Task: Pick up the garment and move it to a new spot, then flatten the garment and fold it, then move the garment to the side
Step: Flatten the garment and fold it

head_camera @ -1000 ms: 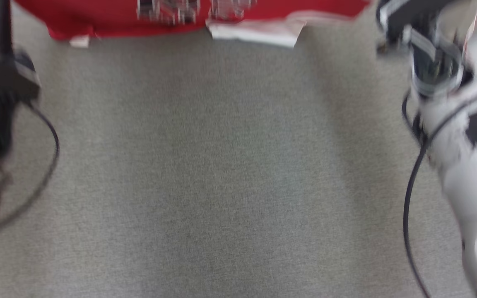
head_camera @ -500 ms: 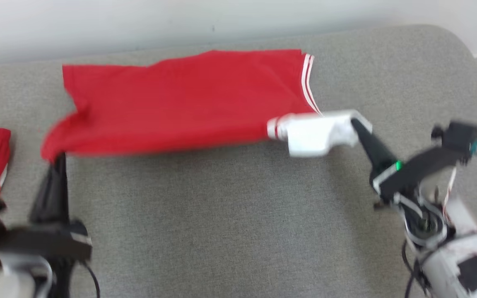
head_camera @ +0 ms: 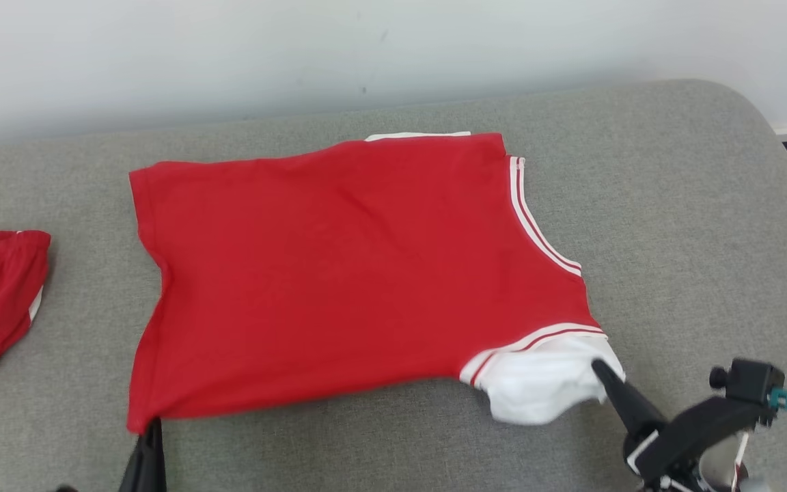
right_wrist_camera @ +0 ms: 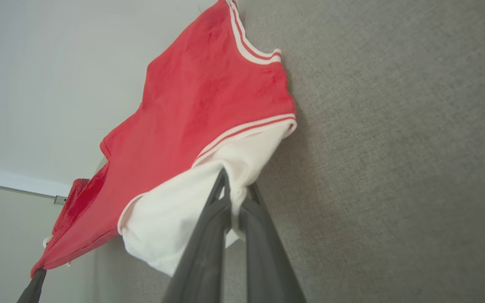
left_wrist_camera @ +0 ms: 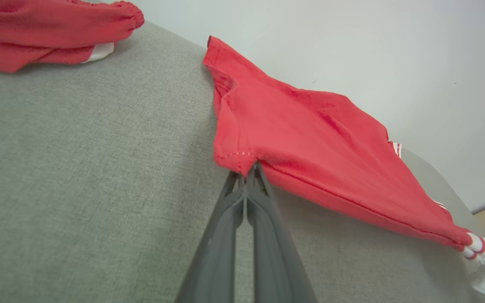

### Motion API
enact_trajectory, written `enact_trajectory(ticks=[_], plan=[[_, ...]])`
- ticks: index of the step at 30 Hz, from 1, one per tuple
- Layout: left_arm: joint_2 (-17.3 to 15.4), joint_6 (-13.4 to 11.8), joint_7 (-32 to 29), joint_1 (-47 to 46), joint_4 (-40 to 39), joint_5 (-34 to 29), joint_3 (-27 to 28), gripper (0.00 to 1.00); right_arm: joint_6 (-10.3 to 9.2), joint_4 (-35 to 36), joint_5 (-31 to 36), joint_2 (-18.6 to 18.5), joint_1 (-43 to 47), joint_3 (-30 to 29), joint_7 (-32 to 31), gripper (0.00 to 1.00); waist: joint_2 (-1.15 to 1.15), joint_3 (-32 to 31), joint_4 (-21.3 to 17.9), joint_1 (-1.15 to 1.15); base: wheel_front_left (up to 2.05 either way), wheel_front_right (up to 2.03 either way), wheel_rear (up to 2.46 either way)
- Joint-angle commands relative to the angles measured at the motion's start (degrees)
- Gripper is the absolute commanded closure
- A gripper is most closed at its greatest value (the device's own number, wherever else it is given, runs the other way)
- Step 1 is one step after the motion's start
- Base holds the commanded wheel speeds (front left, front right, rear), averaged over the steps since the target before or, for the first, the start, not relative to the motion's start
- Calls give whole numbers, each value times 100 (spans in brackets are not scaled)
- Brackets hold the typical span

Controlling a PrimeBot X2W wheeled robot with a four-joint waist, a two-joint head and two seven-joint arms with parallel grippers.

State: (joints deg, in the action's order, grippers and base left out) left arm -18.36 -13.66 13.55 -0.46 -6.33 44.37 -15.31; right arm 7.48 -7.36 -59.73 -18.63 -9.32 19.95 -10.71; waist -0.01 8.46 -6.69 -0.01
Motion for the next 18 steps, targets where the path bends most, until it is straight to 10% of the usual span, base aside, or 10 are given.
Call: enact_trajectory(ticks=[1,18], plan=[[56,-18,60,187,92,-20,-3,100,2,39,122,23,211,-88,-93,100,1,-53,24,1,0,0,0],[533,259,164,896,1039,-469,-23,100,2,809,1066,799,1601,-1413,-1337,100,1,-424,251,1,0,0,0]])
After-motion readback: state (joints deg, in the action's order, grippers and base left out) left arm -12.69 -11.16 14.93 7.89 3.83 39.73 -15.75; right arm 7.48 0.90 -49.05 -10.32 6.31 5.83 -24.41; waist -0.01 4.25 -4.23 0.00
